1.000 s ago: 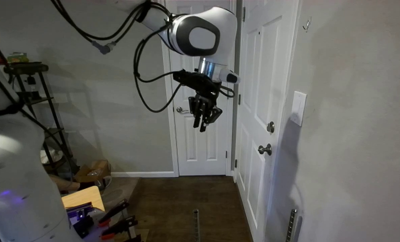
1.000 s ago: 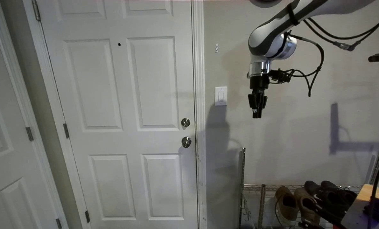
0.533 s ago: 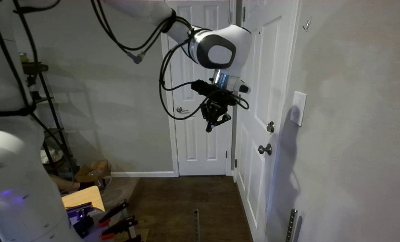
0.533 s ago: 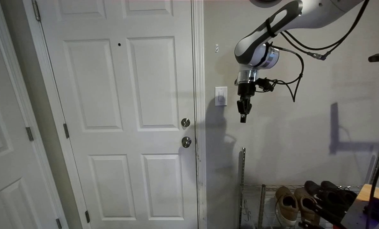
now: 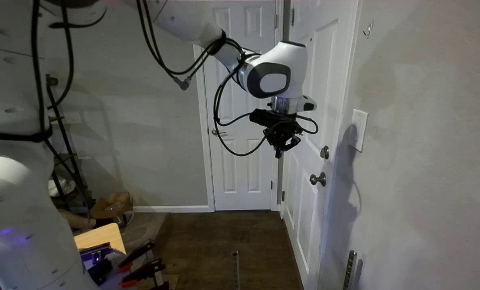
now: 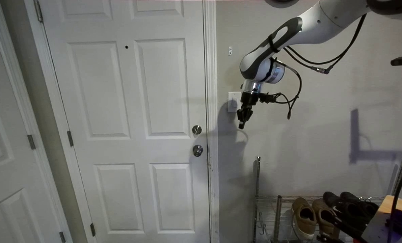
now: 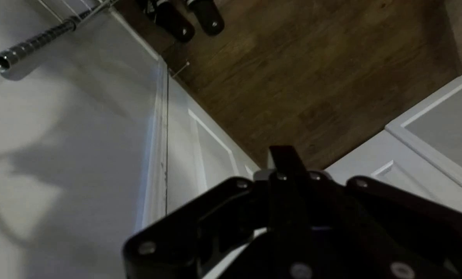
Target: Turn off the light
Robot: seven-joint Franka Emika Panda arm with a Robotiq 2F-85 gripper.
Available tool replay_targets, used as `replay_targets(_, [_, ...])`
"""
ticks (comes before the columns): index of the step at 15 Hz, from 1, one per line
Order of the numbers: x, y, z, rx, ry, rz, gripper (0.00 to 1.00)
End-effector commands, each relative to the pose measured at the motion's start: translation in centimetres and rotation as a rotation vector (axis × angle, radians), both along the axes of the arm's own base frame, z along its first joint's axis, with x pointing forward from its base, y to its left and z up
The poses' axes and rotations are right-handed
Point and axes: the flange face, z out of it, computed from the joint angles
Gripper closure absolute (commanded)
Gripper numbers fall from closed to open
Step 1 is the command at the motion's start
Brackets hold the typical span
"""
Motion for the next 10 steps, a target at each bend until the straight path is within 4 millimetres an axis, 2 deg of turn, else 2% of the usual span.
replay_targets(1, [1.4, -1.0, -0.5, 0.003, -0.131, -0.019, 0.99])
replay_targets(10, [3.1, -2.1, -0.8, -0.053, -0.415, -0.082, 0.99])
